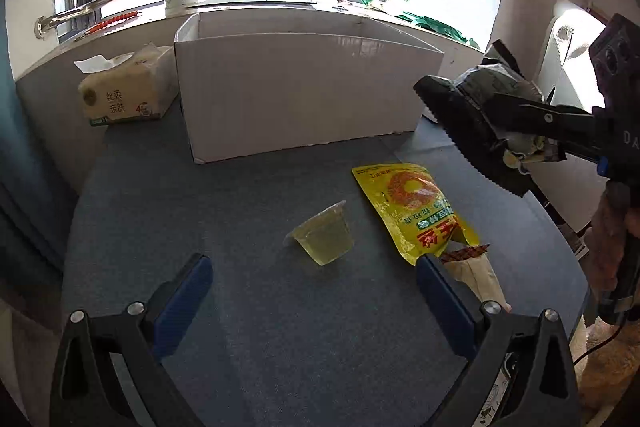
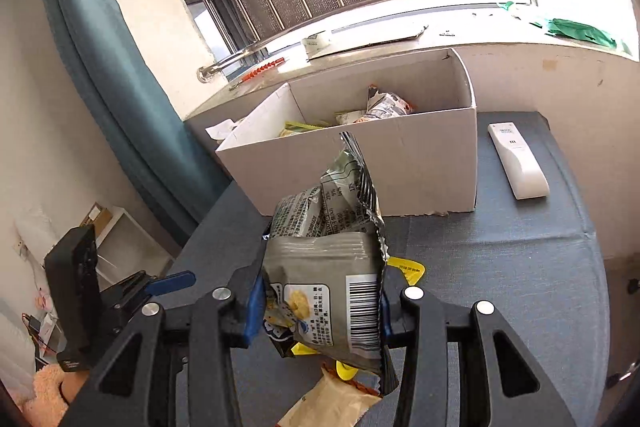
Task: Organize snacks
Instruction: 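Grasp the grey-green snack bag with the right gripper and lift, then grasp the second jelly cup with the left gripper while the right holds the grey bag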
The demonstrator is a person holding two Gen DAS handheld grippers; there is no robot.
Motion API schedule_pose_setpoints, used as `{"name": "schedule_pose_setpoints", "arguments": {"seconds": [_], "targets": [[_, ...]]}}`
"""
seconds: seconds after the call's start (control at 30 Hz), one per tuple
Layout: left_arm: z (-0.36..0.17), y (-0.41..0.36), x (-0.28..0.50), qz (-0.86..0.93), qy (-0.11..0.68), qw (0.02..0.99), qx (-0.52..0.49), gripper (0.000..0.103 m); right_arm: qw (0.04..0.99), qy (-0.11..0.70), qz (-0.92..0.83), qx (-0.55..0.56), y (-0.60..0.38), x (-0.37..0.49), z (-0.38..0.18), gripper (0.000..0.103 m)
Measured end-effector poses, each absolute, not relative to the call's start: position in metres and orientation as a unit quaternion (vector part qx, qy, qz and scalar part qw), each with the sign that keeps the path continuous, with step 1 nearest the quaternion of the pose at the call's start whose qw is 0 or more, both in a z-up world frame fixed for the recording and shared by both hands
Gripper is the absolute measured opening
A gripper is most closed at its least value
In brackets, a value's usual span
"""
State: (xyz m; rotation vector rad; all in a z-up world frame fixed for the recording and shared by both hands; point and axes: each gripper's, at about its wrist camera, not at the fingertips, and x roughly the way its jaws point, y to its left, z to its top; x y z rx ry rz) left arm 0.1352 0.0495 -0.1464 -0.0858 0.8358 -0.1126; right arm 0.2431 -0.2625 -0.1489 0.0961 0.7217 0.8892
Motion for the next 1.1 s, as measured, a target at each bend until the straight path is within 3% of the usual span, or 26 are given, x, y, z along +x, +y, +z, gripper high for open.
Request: {"name": "schedule_pose_setpoints", "arguments": {"seconds": [0.37, 0.4, 0.43, 0.47, 0.5, 0.73, 1.1], "targets": [[-0.175, 0.040, 0.183, -0.057, 0.443, 0.894, -0.012, 0.099, 0.858, 0.324, 0.387, 0.103, -0.343, 0.191, -0.155, 0.047], [-0.178, 0.039, 0.185, -0.062, 0.444, 0.894, -0.014, 0.092, 0.857, 0.324, 0.386, 0.108, -0.345, 0.191, -0.157, 0.047], [-0.179, 0.038, 0.187, -0.067, 0.446, 0.892, -0.015, 0.072, 0.857, 0.325, 0.385, 0.111, -0.344, 0.192, -0.159, 0.047], [-0.180, 0.035, 0.188, -0.063, 0.442, 0.895, -0.002, 0.065, 0.856, 0.326, 0.385, 0.113, -0.344, 0.193, -0.160, 0.047], [-0.179, 0.032, 0.188, -0.062, 0.442, 0.895, 0.008, 0.051, 0.855, 0.327, 0.386, 0.115, -0.344, 0.193, -0.162, 0.047], [-0.154, 0.036, 0.171, -0.092, 0.410, 0.907, -0.028, 0.051, 0.853, 0.324, 0.393, 0.113, -0.339, 0.195, -0.161, 0.047], [-0.020, 0.071, 0.187, -0.116, 0.269, 0.952, -0.093, 0.051, 0.863, 0.297, 0.397, 0.096, -0.287, 0.273, -0.096, 0.047]]}}
